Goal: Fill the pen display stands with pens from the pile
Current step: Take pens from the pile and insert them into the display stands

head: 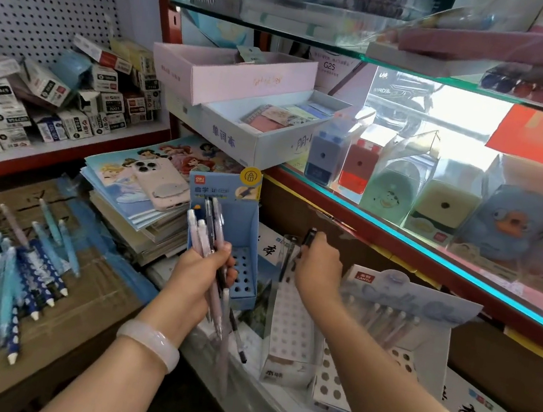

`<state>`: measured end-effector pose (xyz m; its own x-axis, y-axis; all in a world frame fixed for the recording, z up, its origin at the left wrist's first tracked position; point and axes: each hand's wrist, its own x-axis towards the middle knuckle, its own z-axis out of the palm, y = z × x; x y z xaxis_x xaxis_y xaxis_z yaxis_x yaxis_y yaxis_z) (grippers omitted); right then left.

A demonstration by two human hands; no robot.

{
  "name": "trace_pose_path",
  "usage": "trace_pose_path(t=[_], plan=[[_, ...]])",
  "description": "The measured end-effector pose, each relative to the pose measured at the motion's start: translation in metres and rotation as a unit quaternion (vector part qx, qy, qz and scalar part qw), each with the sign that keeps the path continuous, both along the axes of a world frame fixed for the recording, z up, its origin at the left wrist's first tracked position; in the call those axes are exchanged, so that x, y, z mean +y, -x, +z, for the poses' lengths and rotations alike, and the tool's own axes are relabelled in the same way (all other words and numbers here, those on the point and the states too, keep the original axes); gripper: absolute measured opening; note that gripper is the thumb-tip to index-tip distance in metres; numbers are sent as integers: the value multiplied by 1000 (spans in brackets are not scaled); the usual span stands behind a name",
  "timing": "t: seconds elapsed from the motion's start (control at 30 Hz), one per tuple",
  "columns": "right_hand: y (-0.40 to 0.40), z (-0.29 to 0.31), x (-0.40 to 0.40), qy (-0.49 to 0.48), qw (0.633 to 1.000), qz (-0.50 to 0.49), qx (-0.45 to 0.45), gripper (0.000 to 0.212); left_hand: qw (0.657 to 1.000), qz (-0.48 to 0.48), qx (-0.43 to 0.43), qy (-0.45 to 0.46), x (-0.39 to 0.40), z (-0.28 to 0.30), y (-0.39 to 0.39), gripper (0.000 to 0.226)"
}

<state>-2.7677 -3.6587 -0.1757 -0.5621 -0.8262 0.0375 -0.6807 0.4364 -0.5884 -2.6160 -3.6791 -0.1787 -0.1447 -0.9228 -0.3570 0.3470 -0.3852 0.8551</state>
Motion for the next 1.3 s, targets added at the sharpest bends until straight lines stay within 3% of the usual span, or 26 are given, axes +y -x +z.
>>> trace_pose_path(t=[0.5, 0.93, 1.3], plan=[[9, -16, -8, -6, 1000, -4, 4, 24, 1000, 17, 18, -14, -5, -6, 4, 10], [-9, -25, -20, -110, 990, 25, 80, 27, 999, 30, 17, -12, -7, -6, -3, 11], [-2, -27, -15, -92, 996, -15, 12, 22, 1000, 27, 1, -7, -1, -4, -6, 8]])
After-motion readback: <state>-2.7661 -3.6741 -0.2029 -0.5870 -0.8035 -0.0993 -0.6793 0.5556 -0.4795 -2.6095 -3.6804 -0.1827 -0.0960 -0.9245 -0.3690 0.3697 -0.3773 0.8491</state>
